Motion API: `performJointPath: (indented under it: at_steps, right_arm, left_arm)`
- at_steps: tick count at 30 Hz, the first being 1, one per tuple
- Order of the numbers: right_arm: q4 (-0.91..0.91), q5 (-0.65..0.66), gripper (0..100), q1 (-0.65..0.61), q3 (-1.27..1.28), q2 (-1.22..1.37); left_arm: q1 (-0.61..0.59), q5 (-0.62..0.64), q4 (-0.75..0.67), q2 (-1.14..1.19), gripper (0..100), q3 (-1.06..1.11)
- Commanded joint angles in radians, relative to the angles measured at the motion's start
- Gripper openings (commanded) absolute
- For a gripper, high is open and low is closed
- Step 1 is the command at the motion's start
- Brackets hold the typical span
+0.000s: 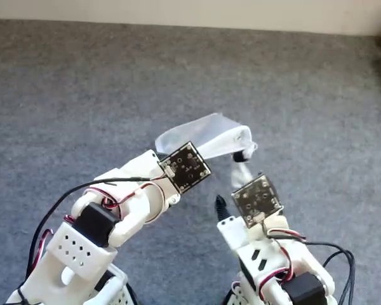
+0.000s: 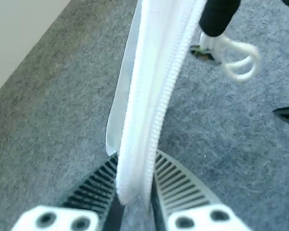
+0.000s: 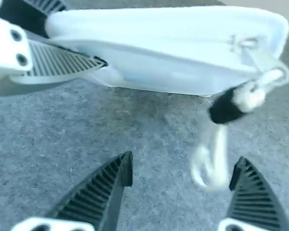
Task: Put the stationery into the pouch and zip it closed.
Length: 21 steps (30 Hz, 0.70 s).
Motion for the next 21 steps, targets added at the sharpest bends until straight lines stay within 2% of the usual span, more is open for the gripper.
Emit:
performJointPath:
  at_steps: [1, 8, 10, 15, 21]
  right_arm:
    - [0.002, 0.014, 30.0, -0.019, -0.056, -0.002]
    - [-0.019, 0.017, 29.7, -0.016, -0.056, -0.002]
    - [-0.019, 0.017, 26.8, -0.016, -0.056, -0.002]
    - [-0.01, 0.018, 21.0, -0.015, -0.056, -0.004]
    - [-0.008, 0.018, 18.3, -0.015, -0.056, -0.004]
  left_arm:
    - [-0.03, 0.015, 0.006, -0.004, 1, -0.002]
    - [-0.028, 0.015, 0.012, -0.004, 1, -0.002]
    - [-0.028, 0.015, 0.014, -0.004, 5, -0.002]
    - [-0.001, 0.02, 0.052, -0.004, 21, -0.005]
    - [0.07, 0.094, 0.183, -0.004, 23, -0.073]
